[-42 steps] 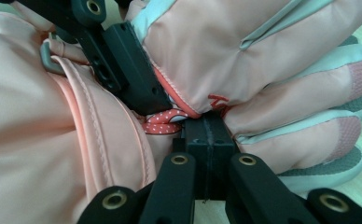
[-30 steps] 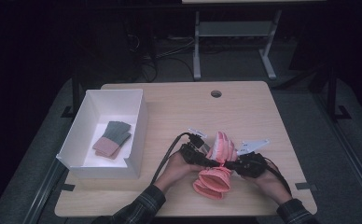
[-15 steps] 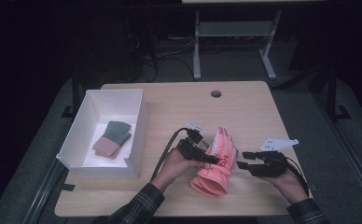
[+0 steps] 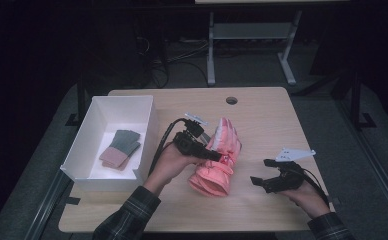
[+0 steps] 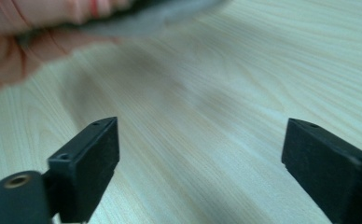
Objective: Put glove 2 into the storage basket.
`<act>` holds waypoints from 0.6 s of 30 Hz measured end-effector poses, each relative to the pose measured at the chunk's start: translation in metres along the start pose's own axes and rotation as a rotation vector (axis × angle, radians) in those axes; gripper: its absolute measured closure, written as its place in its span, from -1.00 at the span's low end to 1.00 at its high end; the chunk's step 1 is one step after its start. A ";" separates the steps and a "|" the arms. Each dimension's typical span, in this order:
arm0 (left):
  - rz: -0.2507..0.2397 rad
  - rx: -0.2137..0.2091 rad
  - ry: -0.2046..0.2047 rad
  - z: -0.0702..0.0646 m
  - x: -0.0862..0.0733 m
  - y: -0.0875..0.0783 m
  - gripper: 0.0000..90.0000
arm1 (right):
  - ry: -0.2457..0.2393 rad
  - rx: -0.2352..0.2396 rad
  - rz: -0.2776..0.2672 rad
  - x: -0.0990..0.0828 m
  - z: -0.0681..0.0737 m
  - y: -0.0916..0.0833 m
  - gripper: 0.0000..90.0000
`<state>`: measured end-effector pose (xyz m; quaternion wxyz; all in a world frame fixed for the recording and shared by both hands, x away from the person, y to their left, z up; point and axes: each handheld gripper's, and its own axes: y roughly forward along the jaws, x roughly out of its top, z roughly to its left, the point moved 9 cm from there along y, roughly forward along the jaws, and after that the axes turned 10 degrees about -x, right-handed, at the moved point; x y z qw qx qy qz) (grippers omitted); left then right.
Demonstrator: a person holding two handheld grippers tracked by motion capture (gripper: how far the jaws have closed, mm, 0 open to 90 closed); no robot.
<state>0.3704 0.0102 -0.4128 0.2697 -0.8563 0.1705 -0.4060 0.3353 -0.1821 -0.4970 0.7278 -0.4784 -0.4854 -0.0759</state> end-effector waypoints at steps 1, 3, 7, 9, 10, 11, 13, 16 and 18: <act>-0.003 0.005 -0.002 0.000 0.001 -0.005 0.29 | -0.004 -0.007 -0.003 -0.001 -0.001 0.002 -0.79; -0.008 0.013 -0.007 -0.001 0.003 -0.016 0.29 | 0.001 -0.006 0.006 -0.002 0.000 0.003 -0.79; -0.016 0.033 -0.007 0.000 0.008 -0.038 0.29 | 0.001 -0.009 0.007 -0.002 -0.001 0.004 -0.79; -0.021 0.040 -0.011 -0.001 0.010 -0.049 0.28 | 0.000 -0.011 0.008 -0.004 -0.001 0.005 -0.79; -0.022 0.043 -0.009 -0.001 0.012 -0.054 0.28 | 0.000 -0.011 0.008 -0.004 -0.001 0.005 -0.79; -0.029 0.063 -0.010 -0.001 0.015 -0.070 0.28 | -0.002 -0.005 0.009 -0.004 -0.001 0.005 -0.79; -0.034 0.070 -0.009 -0.001 0.017 -0.077 0.27 | -0.001 -0.001 0.011 -0.005 -0.001 0.005 -0.80; -0.056 0.086 -0.015 0.001 0.021 -0.098 0.27 | 0.002 0.005 0.017 -0.005 0.000 0.007 -0.82; -0.069 0.099 -0.017 0.002 0.023 -0.113 0.27 | 0.002 0.008 0.020 -0.006 0.001 0.008 -0.82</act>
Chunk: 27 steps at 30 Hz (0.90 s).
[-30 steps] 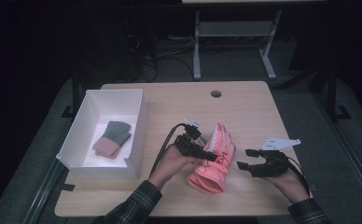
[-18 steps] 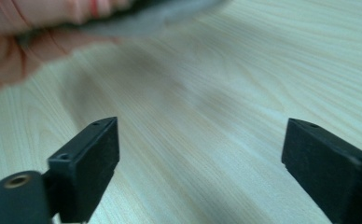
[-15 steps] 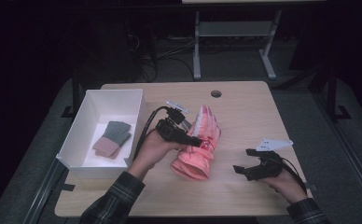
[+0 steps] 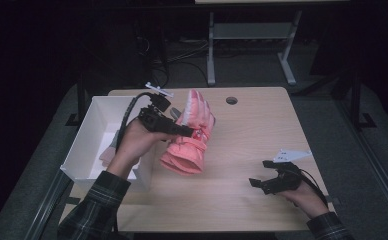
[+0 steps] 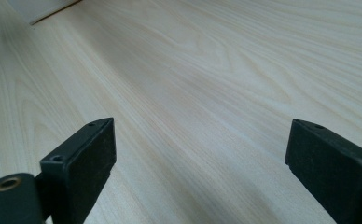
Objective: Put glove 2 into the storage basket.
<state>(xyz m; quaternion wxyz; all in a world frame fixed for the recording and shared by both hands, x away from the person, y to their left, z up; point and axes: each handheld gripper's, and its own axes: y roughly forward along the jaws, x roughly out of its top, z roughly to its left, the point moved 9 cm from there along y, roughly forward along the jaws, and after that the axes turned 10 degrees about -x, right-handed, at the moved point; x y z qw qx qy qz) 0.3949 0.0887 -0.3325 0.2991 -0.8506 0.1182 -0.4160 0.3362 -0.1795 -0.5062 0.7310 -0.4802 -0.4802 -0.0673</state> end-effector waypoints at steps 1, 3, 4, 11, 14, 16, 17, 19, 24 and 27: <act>-0.005 0.007 0.001 0.002 0.001 -0.006 0.27 | 0.000 0.000 0.002 0.000 0.000 0.000 -0.84; -0.024 0.038 -0.015 0.008 0.002 -0.025 0.27 | 0.006 -0.001 0.014 -0.001 0.000 0.002 -0.94; -0.024 0.038 -0.015 0.008 0.002 -0.025 0.27 | 0.006 -0.001 0.014 -0.001 0.000 0.002 -0.94; -0.071 0.091 -0.054 0.024 -0.003 -0.069 0.26 | -0.005 -0.018 0.027 -0.003 0.002 0.004 -0.98; -0.086 0.122 -0.066 0.032 -0.007 -0.088 0.26 | -0.003 -0.028 0.032 -0.003 0.002 0.004 -1.00; -0.097 0.150 -0.082 0.040 -0.012 -0.103 0.26 | -0.010 -0.030 0.034 -0.004 0.002 0.006 -1.00; -0.099 0.160 -0.084 0.043 -0.014 -0.108 0.27 | -0.011 -0.029 0.035 -0.005 0.002 0.006 -1.00; -0.100 0.180 -0.097 0.050 -0.020 -0.117 0.27 | -0.017 -0.030 0.045 -0.006 0.002 0.007 -0.99; -0.103 0.199 -0.121 0.064 -0.031 -0.128 0.26 | -0.016 -0.031 0.057 -0.008 0.002 0.009 -0.99; -0.106 0.214 -0.139 0.075 -0.039 -0.132 0.26 | -0.019 -0.031 0.058 -0.008 0.002 0.009 -0.99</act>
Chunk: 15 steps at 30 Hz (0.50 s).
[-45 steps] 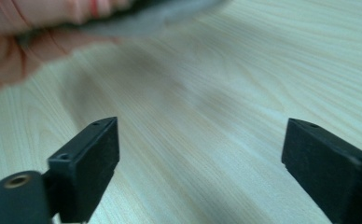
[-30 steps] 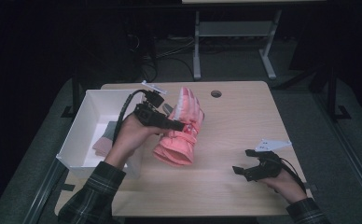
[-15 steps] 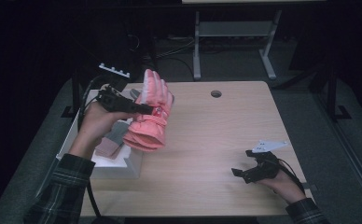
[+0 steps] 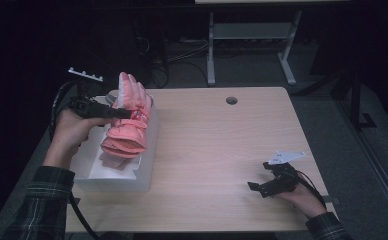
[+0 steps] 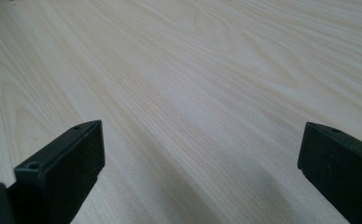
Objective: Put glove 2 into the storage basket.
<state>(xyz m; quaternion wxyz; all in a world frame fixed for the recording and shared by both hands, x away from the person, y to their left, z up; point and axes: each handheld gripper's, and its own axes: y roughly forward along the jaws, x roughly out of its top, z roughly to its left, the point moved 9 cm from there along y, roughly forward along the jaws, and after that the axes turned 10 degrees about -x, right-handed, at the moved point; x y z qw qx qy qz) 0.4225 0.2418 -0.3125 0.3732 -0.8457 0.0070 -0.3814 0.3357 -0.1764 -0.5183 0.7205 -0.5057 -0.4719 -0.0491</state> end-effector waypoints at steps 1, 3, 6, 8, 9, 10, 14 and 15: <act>0.003 0.008 -0.004 0.004 -0.002 0.000 0.26 | -0.002 0.000 0.004 -0.001 0.000 0.000 -1.00; 0.007 0.022 -0.017 0.012 -0.006 0.000 0.26 | -0.002 0.000 0.007 -0.001 0.000 0.000 -0.99; 0.016 0.036 -0.029 0.024 -0.012 0.003 0.26 | 0.001 0.004 0.016 -0.002 0.001 0.001 -0.99; 0.025 0.049 -0.042 0.031 -0.017 0.007 0.26 | 0.005 0.004 0.020 -0.002 0.001 0.001 -0.99; 0.035 0.054 -0.045 0.035 -0.020 0.010 0.26 | 0.000 0.006 0.017 -0.002 0.001 0.001 -0.99; 0.041 0.057 -0.053 0.039 -0.023 0.013 0.26 | -0.001 0.007 0.018 -0.002 0.001 0.001 -0.99; 0.055 0.044 -0.074 0.052 -0.034 0.025 0.26 | 0.002 0.006 0.024 -0.003 0.001 0.001 -0.99; 0.055 0.044 -0.074 0.052 -0.034 0.025 0.26 | 0.002 0.006 0.024 -0.003 0.001 0.001 -0.99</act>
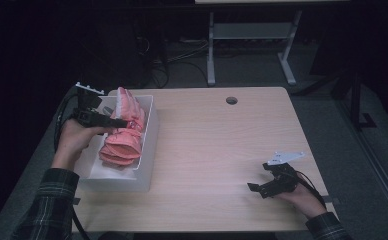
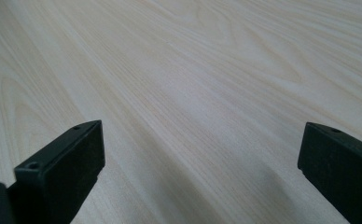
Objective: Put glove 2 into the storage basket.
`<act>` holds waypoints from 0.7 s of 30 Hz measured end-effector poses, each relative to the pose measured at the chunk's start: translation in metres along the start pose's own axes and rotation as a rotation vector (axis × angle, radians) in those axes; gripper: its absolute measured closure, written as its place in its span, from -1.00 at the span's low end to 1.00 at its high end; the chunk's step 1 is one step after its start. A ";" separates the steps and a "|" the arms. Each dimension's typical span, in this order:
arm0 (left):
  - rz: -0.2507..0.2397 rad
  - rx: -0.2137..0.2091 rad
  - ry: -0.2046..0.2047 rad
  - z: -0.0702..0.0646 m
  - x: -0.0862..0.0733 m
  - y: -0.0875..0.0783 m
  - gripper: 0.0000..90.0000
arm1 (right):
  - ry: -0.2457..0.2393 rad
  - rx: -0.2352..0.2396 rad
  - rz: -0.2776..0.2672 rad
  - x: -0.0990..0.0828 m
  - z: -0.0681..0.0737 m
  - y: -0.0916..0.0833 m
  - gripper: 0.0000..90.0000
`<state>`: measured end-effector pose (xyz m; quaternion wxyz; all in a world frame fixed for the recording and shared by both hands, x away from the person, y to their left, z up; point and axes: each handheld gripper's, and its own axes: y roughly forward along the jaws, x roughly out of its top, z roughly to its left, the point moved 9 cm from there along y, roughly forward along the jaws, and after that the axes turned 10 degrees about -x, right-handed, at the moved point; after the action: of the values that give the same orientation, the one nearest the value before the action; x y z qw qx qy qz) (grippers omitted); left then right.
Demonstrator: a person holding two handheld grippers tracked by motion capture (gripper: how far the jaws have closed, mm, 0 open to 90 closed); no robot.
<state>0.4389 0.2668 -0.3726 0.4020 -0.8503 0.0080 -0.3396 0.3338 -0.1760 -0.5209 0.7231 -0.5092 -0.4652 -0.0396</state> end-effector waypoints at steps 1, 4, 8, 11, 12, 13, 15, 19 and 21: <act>-0.001 -0.003 -0.004 0.003 -0.002 0.003 0.26 | 0.001 0.000 0.001 0.000 0.000 0.000 -0.99; 0.017 0.010 0.002 0.010 -0.007 0.009 0.25 | -0.002 0.000 0.004 -0.001 0.000 0.000 -0.99; 0.057 0.001 0.000 0.019 -0.018 0.022 0.25 | -0.001 0.001 0.003 0.000 0.000 0.000 -0.99; 0.084 -0.003 -0.011 0.023 -0.027 0.036 0.24 | 0.001 0.000 0.004 -0.001 0.000 0.001 -0.99; 0.093 -0.006 -0.013 0.025 -0.030 0.040 0.24 | 0.000 0.001 0.005 -0.001 0.000 0.001 -0.99; 0.103 -0.010 -0.022 0.028 -0.034 0.048 0.23 | 0.004 0.001 0.002 -0.001 0.000 0.001 -0.99; 0.110 -0.011 -0.024 0.029 -0.037 0.052 0.23 | -0.002 -0.001 0.003 -0.001 -0.001 0.000 -0.99; 0.149 -0.023 -0.046 0.035 -0.049 0.069 0.20 | -0.003 -0.002 -0.004 -0.001 -0.002 -0.001 -0.99; 0.127 -0.035 -0.062 0.037 -0.051 0.075 0.18 | -0.004 -0.002 -0.006 -0.001 -0.002 -0.001 -0.99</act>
<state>0.4411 0.2560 -0.4696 0.4078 -0.8651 0.0557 -0.2866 0.3340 -0.1785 -0.5208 0.7215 -0.5088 -0.4678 -0.0413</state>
